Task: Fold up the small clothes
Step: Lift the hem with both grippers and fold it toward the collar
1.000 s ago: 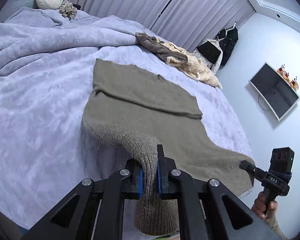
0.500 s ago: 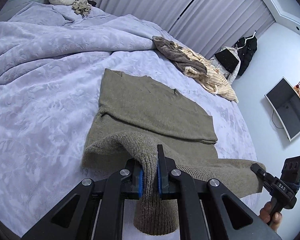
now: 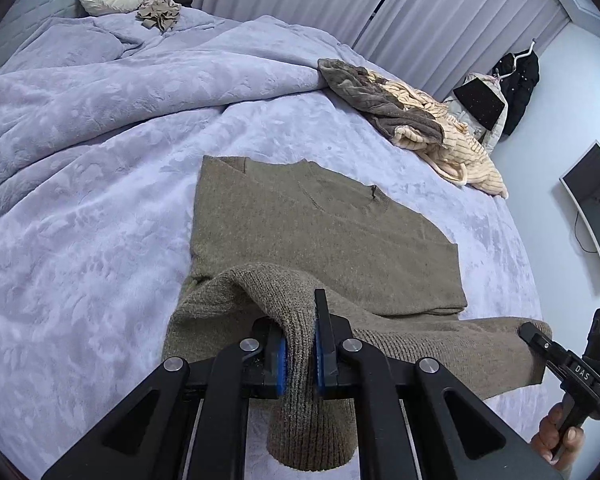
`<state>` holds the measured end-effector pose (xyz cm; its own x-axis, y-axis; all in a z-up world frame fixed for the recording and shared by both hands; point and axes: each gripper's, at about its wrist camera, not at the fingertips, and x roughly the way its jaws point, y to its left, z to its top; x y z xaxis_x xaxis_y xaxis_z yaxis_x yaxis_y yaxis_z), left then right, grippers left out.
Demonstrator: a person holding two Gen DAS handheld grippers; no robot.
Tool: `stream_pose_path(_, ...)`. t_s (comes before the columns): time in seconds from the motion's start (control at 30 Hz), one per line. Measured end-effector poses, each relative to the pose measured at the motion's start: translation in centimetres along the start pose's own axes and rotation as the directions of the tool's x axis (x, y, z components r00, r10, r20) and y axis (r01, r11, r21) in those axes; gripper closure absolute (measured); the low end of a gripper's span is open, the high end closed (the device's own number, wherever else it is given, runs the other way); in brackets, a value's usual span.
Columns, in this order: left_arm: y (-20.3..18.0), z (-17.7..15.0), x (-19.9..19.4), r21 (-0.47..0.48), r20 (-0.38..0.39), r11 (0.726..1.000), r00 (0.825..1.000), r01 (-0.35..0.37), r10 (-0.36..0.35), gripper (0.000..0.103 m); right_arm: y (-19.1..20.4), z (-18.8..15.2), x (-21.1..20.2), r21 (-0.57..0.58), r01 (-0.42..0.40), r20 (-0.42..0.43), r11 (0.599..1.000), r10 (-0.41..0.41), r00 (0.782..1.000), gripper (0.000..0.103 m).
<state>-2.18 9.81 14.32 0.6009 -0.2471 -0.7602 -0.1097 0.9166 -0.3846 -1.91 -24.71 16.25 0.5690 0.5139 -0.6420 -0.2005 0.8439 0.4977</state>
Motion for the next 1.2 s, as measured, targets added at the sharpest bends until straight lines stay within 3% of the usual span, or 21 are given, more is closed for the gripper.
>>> stream_pose_path(0.5, -0.4, 4.8, 4.8, 0.015, -0.057, 0.998, 0.996, -0.062, 0.063, 0.092, -1.4, 6.1, 5.1, 0.046, 0.047, -0.064, 0.998, -0.044, 0.997, 0.092)
stream_pose_path(1.2, 0.1, 7.9, 13.7, 0.023, -0.158, 0.99, 0.977, -0.142, 0.143, 0.092, -6.2, 9.2, 13.7, 0.111, 0.117, -0.162, 0.987, -0.098, 0.982, 0.092)
